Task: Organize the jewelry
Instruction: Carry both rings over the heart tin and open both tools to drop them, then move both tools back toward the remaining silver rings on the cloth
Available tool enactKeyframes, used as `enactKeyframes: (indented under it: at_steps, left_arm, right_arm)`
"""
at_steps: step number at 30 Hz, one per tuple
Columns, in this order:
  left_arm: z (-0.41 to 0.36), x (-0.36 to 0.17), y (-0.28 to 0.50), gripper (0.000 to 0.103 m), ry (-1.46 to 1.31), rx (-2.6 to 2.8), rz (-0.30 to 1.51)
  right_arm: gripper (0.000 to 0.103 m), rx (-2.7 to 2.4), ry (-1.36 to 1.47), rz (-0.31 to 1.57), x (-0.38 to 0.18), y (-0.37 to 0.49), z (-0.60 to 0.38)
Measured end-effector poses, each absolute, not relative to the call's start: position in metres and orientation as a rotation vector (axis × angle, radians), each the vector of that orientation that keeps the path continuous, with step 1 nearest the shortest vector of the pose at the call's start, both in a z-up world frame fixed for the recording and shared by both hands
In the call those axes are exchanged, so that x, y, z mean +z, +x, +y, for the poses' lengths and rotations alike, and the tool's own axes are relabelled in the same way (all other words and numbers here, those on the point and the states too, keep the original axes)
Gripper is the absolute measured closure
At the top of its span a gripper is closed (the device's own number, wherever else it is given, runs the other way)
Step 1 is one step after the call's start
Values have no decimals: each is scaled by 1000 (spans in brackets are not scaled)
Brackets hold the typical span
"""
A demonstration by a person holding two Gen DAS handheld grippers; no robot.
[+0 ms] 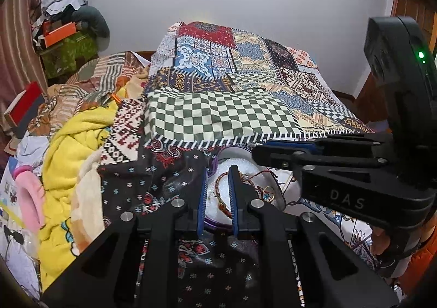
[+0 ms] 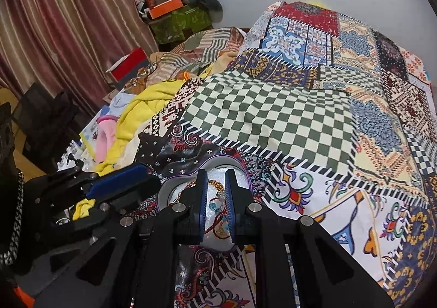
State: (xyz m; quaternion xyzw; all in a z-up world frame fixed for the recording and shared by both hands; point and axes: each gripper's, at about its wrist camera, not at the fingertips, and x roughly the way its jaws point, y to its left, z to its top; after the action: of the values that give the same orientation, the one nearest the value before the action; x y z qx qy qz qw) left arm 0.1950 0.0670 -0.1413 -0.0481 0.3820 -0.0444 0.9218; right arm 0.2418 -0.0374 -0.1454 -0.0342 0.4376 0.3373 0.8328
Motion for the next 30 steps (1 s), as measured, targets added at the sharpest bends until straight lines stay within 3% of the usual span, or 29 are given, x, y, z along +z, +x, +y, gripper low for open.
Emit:
enactKeyframes:
  at_steps: [16, 20, 24, 30]
  left_arm:
    - [52, -96, 163, 89, -76, -106, 703]
    - [39, -91, 156, 80, -59, -129, 696]
    - [24, -91, 150, 79, -34, -157, 700]
    - [4, -102, 148, 78, -29, -205, 739]
  right_arm:
    - [89, 581, -78, 774, -90, 202, -101]
    - [88, 543, -108, 763, -90, 190, -117]
    - [87, 514, -118, 781, -96, 183, -133]
    - [73, 468, -132, 829, -114, 174, -154]
